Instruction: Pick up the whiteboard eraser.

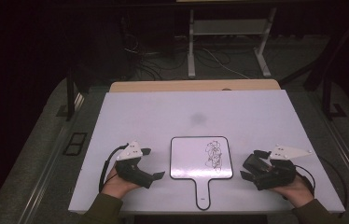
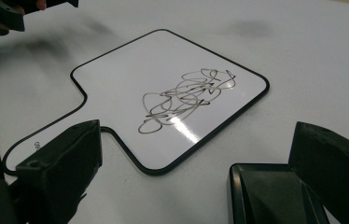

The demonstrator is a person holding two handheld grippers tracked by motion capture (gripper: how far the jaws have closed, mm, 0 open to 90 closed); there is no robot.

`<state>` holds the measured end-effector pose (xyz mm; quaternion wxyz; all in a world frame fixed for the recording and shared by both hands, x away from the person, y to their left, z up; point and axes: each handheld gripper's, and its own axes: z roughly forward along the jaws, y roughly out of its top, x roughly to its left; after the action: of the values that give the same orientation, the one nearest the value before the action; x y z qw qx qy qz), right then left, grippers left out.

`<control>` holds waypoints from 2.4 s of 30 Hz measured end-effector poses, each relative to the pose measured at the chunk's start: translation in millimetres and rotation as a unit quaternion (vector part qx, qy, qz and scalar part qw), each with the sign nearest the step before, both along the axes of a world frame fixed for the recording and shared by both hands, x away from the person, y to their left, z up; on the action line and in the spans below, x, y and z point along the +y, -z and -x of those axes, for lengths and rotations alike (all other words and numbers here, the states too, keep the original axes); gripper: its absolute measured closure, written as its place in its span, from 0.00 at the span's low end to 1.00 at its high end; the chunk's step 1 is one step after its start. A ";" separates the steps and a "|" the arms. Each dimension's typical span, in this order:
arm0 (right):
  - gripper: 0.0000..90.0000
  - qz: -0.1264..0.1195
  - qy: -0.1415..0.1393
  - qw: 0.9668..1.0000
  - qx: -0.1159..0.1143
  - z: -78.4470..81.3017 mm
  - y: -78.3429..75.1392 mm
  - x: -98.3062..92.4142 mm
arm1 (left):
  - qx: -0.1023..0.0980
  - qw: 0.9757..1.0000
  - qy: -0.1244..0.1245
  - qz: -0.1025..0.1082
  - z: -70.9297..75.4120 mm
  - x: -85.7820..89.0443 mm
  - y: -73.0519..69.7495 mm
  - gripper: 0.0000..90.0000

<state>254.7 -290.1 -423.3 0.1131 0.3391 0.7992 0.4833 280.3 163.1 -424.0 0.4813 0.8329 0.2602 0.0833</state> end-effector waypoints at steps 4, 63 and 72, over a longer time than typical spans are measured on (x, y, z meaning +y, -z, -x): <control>0.02 -0.002 -0.004 1.000 0.002 -0.9 -0.8 0.2 | 0.001 1.000 -0.001 -0.001 0.3 0.4 0.5 0.00; 0.02 0.064 0.026 0.997 0.024 -17.1 -14.7 -22.2 | 0.013 1.000 -0.010 -0.005 2.1 4.5 3.3 0.00; 0.02 0.080 0.034 0.996 0.037 -18.0 -12.2 -27.9 | 0.014 1.000 -0.012 -0.004 1.8 5.5 3.4 0.00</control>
<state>272.8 -318.0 -411.1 0.1261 0.3737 0.8270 0.4007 278.5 168.5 -427.4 0.4730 0.8329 0.2761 0.0787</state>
